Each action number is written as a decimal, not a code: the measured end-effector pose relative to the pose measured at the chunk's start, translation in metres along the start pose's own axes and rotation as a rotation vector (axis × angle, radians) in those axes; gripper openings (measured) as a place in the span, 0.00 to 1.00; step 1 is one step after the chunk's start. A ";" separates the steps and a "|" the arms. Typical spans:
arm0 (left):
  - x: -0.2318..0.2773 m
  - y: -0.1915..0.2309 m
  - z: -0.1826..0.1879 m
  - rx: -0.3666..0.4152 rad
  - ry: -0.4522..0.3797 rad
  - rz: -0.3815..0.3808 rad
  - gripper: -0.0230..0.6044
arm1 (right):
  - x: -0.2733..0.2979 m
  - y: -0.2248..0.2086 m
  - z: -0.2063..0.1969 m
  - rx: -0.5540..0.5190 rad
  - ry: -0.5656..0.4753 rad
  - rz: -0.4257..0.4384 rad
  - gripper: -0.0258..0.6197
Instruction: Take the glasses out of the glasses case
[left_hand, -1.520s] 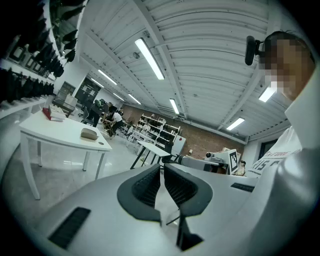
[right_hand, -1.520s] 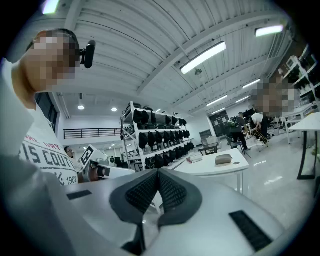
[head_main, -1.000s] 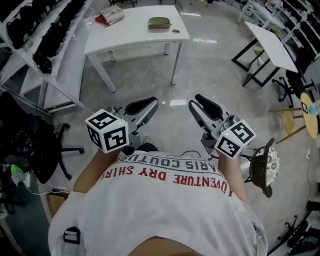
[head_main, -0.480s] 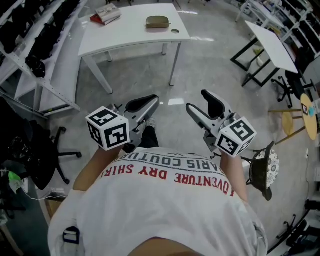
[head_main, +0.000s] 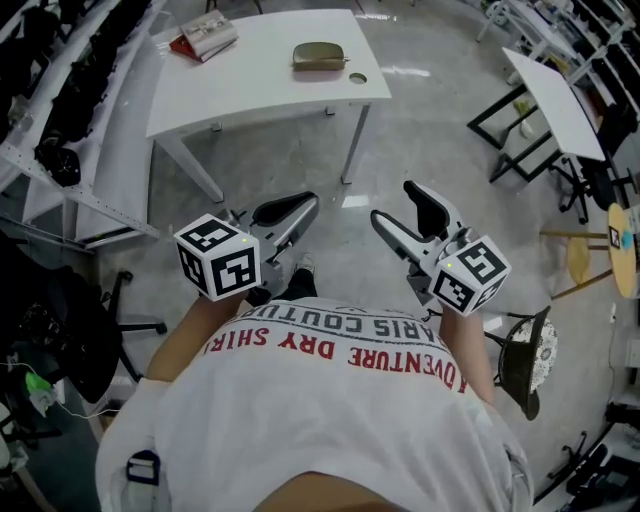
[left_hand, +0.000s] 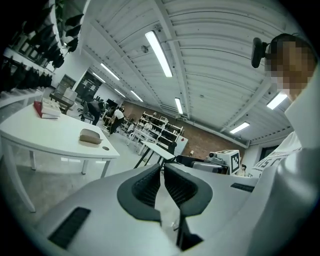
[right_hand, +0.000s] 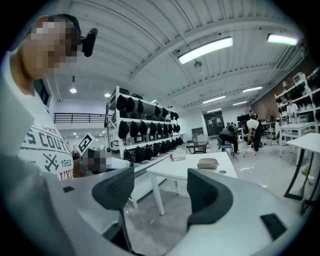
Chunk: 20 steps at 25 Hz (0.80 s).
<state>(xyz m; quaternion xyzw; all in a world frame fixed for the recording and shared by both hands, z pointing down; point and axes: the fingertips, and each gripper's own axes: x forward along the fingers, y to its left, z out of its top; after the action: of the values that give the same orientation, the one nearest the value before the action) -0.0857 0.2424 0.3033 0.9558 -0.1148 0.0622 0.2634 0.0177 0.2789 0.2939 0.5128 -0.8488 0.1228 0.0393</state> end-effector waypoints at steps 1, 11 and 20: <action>0.006 0.012 0.007 -0.005 0.005 0.002 0.11 | 0.012 -0.009 0.003 0.005 0.003 0.004 0.52; 0.064 0.138 0.072 -0.065 0.051 0.007 0.11 | 0.128 -0.099 0.024 0.065 0.042 -0.006 0.52; 0.095 0.209 0.109 -0.076 0.052 -0.017 0.11 | 0.196 -0.140 0.042 0.036 0.075 -0.015 0.52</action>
<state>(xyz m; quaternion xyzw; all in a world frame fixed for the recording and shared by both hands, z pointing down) -0.0404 -0.0062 0.3295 0.9442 -0.1021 0.0804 0.3027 0.0513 0.0377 0.3149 0.5146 -0.8406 0.1570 0.0630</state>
